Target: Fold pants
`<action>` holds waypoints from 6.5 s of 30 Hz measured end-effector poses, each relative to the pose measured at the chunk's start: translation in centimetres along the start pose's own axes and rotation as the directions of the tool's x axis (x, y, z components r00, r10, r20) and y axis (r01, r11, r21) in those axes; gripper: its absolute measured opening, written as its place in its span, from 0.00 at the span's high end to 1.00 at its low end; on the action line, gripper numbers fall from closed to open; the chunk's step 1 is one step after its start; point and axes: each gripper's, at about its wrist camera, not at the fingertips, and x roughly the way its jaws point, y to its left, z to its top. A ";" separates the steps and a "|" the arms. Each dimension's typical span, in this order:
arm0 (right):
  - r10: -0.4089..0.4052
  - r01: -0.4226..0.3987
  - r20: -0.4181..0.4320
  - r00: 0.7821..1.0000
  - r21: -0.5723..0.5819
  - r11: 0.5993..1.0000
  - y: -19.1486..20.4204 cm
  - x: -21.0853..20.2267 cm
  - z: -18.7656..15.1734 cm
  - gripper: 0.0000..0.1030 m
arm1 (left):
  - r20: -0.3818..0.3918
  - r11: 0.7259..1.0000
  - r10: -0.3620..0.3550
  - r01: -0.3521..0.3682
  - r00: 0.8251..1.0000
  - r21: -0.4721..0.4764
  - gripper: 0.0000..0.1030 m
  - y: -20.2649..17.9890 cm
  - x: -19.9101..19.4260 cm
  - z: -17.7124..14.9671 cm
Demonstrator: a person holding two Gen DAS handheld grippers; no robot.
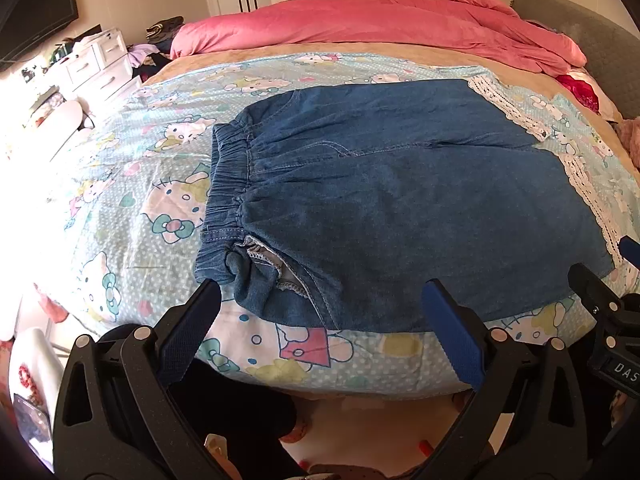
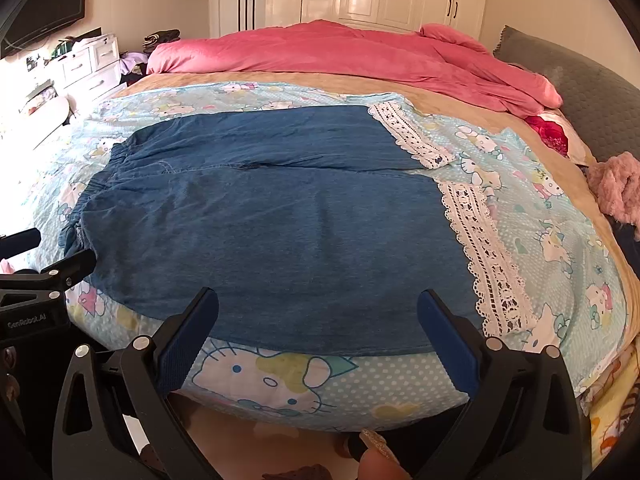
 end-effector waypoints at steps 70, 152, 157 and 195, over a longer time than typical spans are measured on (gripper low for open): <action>0.182 -0.278 -0.212 0.960 -0.670 0.688 11.2 24.7 24.1 0.04 | -0.118 0.991 -0.030 0.015 0.993 -0.130 0.18 13.3 17.1 15.7; 0.551 -0.595 -0.238 0.799 -0.441 0.672 7.9 1.6 2.8 0.86 | -0.012 0.968 -0.251 0.251 0.968 -0.029 0.71 8.3 5.4 3.0; 0.529 -0.571 -0.221 0.820 -0.395 0.720 9.4 3.2 4.7 0.70 | -0.003 0.968 -0.250 0.250 0.968 -0.026 0.71 8.3 5.1 2.7; 0.116 -0.167 -0.185 0.976 -0.289 0.943 0.8 15.9 20.1 0.30 | -0.001 0.883 -0.462 0.460 0.887 0.096 0.33 -2.9 1.8 4.0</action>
